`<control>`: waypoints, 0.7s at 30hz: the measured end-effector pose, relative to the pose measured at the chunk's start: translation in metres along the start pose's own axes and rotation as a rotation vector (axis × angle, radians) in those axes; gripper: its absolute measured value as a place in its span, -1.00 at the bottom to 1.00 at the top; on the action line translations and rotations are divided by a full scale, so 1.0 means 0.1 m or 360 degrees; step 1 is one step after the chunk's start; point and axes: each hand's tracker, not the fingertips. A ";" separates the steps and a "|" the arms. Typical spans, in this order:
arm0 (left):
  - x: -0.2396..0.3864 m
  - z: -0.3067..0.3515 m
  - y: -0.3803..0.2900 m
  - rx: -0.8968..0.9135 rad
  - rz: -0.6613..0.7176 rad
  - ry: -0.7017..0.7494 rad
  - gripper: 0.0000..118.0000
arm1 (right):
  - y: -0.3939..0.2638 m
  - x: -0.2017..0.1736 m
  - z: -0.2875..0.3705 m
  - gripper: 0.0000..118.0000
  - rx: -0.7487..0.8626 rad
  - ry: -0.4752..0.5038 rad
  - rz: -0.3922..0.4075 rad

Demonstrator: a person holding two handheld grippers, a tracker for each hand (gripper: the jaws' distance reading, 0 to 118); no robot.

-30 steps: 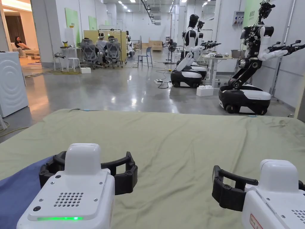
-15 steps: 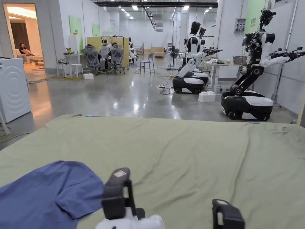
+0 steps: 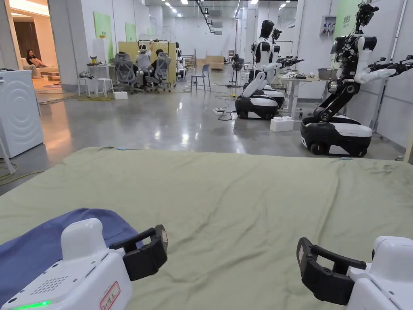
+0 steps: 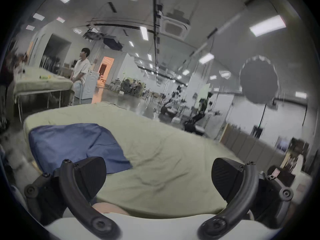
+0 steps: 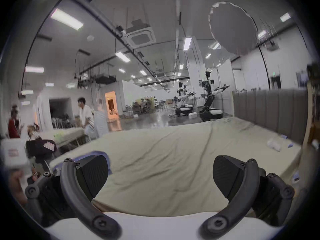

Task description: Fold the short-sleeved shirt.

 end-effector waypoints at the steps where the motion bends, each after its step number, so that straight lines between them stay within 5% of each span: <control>1: 0.01 0.01 0.00 0.0009 0.0025 0.0022 1.00 | 0.00 -0.01 -0.01 1.00 -0.0003 -0.0002 -0.0017; 5: 0.06 0.05 -0.03 0.0077 0.0074 0.0040 1.00 | 0.00 -0.03 0.01 1.00 0.0010 0.0020 -0.0061; 14: 0.31 0.16 -0.01 0.0240 -0.0324 0.0090 1.00 | 0.06 -0.07 -0.02 1.00 -0.0032 -0.0034 0.0026; 21: 0.34 0.18 0.04 0.0233 -0.0316 0.0037 1.00 | 0.10 -0.06 0.00 1.00 -0.0009 -0.0043 0.0042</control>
